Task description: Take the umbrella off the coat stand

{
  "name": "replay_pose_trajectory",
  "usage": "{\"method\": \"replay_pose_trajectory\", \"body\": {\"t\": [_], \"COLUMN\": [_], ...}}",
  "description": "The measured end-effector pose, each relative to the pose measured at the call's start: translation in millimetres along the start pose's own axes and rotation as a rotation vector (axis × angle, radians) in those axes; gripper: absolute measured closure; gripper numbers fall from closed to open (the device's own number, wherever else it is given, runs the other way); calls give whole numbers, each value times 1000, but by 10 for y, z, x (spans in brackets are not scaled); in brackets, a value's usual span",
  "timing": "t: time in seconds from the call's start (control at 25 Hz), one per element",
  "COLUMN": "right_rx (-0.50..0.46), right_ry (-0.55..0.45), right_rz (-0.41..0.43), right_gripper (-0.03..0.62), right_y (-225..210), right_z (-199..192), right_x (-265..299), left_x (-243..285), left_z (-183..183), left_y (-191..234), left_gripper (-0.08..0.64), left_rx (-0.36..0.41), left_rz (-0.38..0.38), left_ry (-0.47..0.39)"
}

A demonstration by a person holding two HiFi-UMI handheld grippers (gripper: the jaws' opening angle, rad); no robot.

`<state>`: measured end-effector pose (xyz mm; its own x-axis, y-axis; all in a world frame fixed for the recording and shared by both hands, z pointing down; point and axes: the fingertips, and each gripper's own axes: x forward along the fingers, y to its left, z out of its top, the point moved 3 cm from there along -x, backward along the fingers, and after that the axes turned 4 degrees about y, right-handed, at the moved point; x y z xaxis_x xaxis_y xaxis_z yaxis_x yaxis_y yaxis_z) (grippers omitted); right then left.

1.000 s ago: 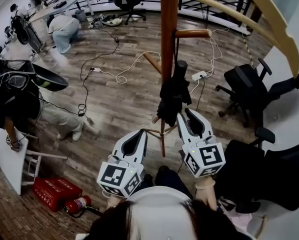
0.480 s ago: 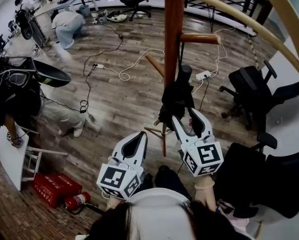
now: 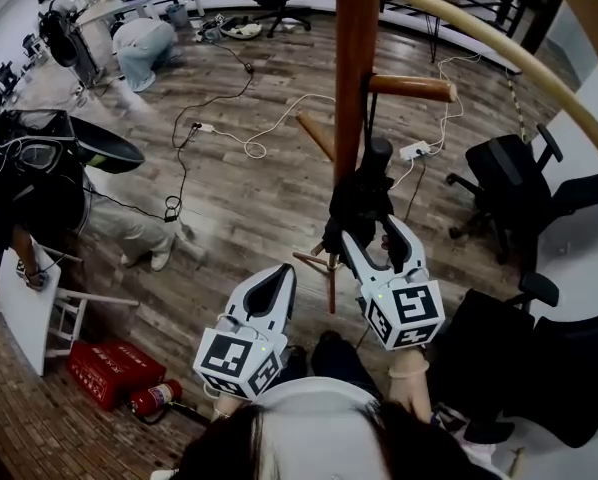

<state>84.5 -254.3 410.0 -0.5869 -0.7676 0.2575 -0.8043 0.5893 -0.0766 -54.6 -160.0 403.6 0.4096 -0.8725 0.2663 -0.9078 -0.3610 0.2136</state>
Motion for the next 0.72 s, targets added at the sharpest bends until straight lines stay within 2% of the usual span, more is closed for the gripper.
{"method": "replay_pose_trajectory", "body": {"t": [0.36,0.72], "right_rx": [-21,-19], "right_ry": [18,20], "right_rz": [-10,-73], "right_gripper": [296,296], "right_y": [-54,-57], "right_z": [4,-2], "right_x": [138,282], "left_x": [72,86], "left_z": [1,1], "left_y": [57,105], "left_gripper": [551,551], "left_rx": [-2,-4], "left_rz": [22,35], "left_ry": [10,19]}}
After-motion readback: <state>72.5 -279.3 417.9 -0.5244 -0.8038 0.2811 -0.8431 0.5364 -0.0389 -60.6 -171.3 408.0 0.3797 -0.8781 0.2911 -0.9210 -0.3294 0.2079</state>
